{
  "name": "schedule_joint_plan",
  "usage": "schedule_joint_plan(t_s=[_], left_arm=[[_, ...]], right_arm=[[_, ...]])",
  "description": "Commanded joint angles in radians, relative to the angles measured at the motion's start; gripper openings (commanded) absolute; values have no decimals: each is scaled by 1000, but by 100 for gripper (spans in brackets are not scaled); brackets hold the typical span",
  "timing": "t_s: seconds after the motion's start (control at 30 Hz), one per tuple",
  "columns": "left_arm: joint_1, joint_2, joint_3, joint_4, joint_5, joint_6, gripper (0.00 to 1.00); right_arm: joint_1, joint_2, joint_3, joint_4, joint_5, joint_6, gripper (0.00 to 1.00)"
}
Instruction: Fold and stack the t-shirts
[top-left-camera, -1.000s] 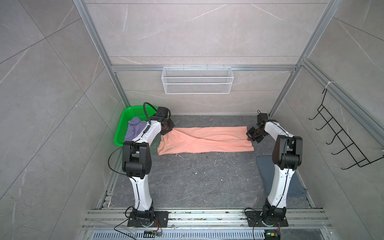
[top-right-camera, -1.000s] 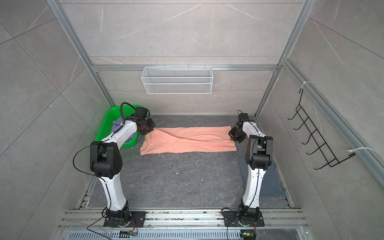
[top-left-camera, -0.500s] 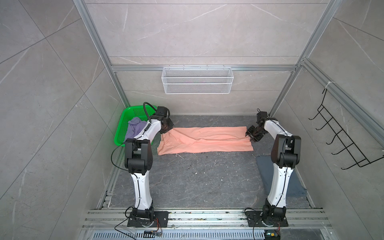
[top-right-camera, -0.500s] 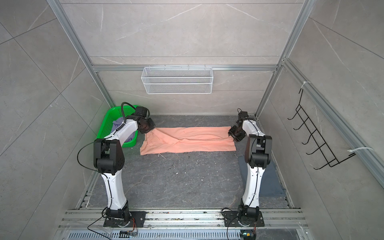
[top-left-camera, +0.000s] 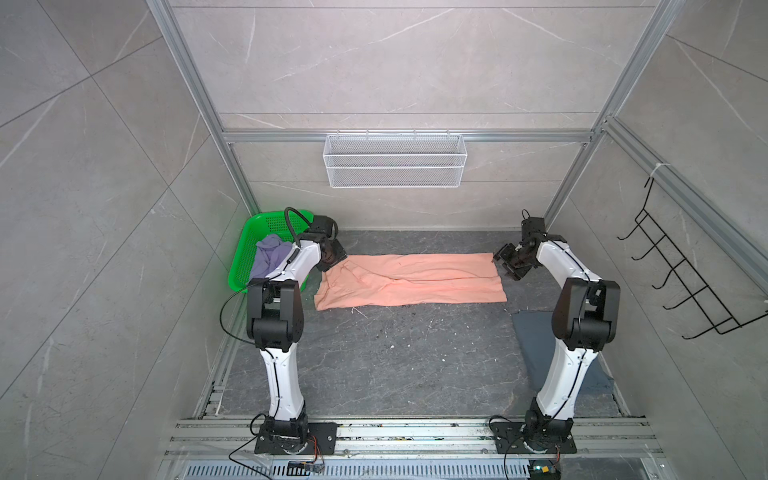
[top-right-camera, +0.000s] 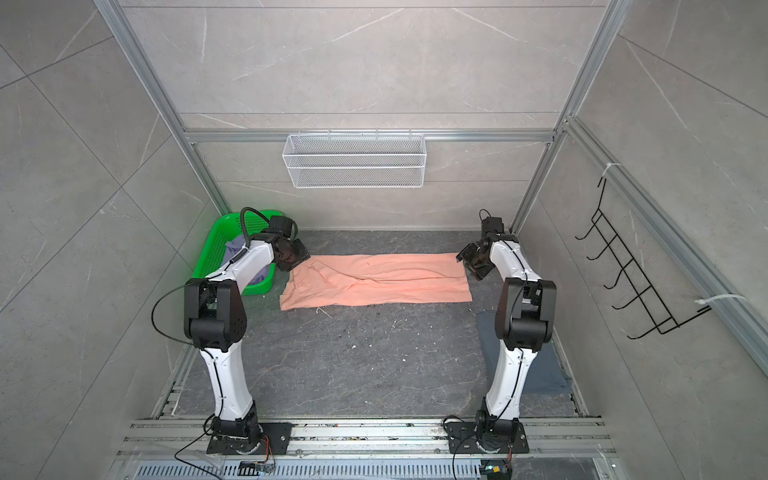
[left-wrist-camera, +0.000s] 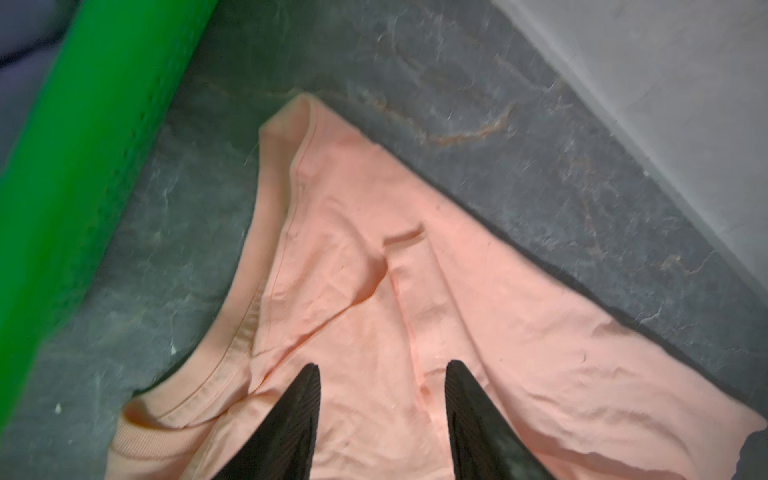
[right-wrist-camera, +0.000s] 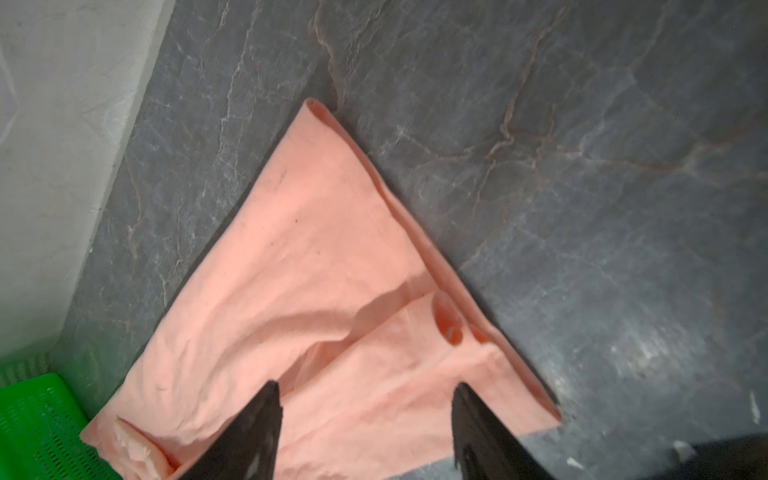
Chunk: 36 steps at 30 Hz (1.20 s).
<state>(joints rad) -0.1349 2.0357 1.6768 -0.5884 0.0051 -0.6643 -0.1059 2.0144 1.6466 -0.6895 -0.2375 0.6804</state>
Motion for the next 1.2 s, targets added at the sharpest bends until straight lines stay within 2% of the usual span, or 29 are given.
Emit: schedule_joint_plan(t_s=[0.0,0.13,0.33,0.6,1.17], left_arm=[[4,-117,-74,-17,32,5,52],[-1,-171,-172,-4,65,-3,52],[0,-199,-229,9,70,-29,52],[-3,-214,-248,24,75,-42,52],[-3,-222,-273,32,71,-50,52]], right_arm=[[21,-68,-111,56,-33,12,66],[43,-85,-200,96,-60,30,61],[71,-43,-225,144,-70,64,59],[87,57,-174,192,-89,137,57],[101,158,-70,272,-104,214,55]])
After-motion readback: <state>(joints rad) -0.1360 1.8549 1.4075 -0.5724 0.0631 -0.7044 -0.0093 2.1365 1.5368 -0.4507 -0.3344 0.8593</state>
